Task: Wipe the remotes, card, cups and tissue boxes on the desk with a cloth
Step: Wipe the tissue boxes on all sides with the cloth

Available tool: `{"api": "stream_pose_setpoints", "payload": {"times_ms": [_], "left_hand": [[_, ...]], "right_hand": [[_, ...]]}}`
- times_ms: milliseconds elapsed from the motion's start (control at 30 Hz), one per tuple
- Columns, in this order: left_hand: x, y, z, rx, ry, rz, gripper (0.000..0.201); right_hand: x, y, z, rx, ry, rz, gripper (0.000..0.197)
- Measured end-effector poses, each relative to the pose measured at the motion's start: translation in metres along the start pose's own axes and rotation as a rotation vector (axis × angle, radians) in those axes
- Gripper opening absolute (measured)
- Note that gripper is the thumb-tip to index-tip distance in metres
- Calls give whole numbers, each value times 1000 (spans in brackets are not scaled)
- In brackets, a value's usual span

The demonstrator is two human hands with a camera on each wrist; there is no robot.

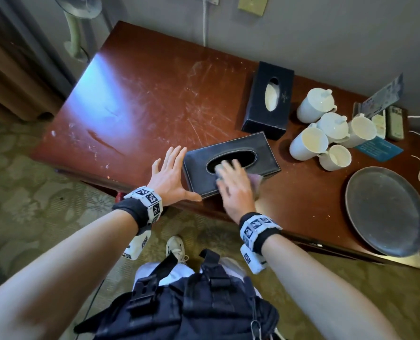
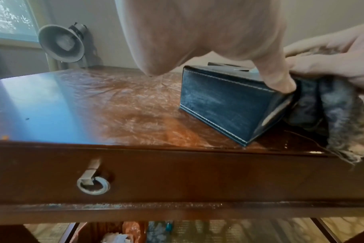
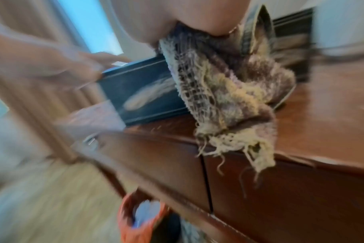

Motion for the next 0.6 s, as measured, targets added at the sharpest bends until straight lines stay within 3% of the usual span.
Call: {"api": "stream_pose_setpoints", "payload": {"times_ms": [100, 200, 333, 433, 500, 600], "left_hand": [[0, 2, 0, 1, 9, 13, 135], [1, 0, -1, 22, 13, 8, 137], [-3, 2, -1, 92, 46, 0, 136], [-3, -3, 4, 133, 3, -30, 139], [-2, -4, 5, 152, -35, -34, 141], [-2, -2, 7, 173, -51, -49, 140]], "right_hand": [[-15, 14, -44, 302, -29, -87, 38], [-4, 8, -24, 365, 20, -86, 38], [31, -9, 69, 44, 51, -88, 39], [49, -18, 121, -227, -53, -108, 38], [63, -33, 140, -380, -130, -49, 39], [76, -61, 147, -464, -169, 29, 40]]}}
Point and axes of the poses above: each hand's wrist, its own y-axis away from the middle knuckle, its own x-axis out of the back of the hand, z = x × y, the point moved 10 cm from there along -y, towards the middle knuckle, and after that the axes turned 12 degrees about y, right-handed, at the moved point
